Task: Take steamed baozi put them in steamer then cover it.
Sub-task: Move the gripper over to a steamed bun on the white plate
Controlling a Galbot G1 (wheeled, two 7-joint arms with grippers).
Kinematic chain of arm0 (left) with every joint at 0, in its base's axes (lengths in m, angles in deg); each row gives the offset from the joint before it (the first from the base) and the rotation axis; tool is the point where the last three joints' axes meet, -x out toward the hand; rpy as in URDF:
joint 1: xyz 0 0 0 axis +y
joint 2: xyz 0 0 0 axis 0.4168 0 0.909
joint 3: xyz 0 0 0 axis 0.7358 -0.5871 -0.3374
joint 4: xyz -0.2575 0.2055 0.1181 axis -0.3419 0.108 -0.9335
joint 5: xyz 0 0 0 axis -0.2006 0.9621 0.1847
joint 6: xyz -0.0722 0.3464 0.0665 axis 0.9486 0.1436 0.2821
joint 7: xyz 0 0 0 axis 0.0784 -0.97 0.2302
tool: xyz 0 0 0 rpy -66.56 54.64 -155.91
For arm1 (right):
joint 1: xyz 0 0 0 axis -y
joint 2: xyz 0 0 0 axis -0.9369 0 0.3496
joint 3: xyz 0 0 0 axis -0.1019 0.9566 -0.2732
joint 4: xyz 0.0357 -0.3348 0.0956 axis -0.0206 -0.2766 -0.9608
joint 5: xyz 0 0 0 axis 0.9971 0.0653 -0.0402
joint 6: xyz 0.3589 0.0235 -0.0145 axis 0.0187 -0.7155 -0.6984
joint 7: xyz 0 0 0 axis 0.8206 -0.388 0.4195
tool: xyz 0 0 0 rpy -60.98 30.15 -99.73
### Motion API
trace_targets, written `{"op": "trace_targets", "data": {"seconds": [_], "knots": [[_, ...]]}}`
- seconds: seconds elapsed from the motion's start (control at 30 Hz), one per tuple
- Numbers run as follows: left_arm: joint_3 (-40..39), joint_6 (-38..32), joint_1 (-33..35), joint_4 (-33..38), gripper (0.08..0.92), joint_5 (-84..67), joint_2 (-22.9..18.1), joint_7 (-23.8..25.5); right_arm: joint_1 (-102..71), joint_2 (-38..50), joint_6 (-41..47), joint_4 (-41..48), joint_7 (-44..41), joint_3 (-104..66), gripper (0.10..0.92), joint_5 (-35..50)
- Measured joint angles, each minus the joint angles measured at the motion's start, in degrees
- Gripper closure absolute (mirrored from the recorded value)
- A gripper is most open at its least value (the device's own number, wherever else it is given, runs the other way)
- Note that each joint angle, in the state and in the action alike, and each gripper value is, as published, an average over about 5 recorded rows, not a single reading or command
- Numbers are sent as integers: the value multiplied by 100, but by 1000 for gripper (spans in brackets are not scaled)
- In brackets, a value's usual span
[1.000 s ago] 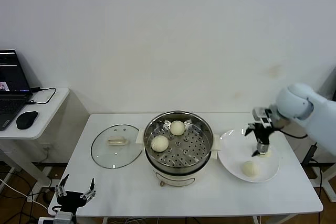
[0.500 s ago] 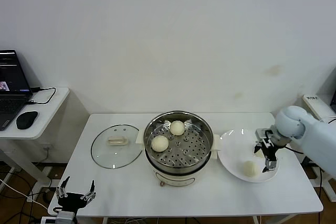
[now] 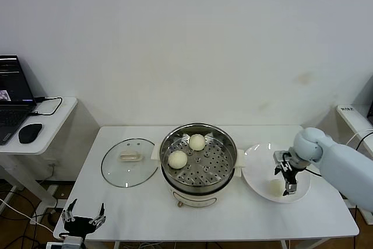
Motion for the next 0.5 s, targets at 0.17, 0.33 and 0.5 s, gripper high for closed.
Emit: {"op": "trace_targets", "data": {"seconds": [0.17, 0.33, 0.5], "knots": [[-20, -2, -6, -20, 177, 10, -2, -2, -86, -32, -29, 48, 6, -59, 203, -80], [-38, -2, -10, -29, 177, 33, -9, -3, -148, -83, -67, 102, 26, -112, 203, -141], [-46, -2, -7, -38, 177, 45, -14, -8, -181, -126, -76, 156, 63, -142, 203, -177]]}}
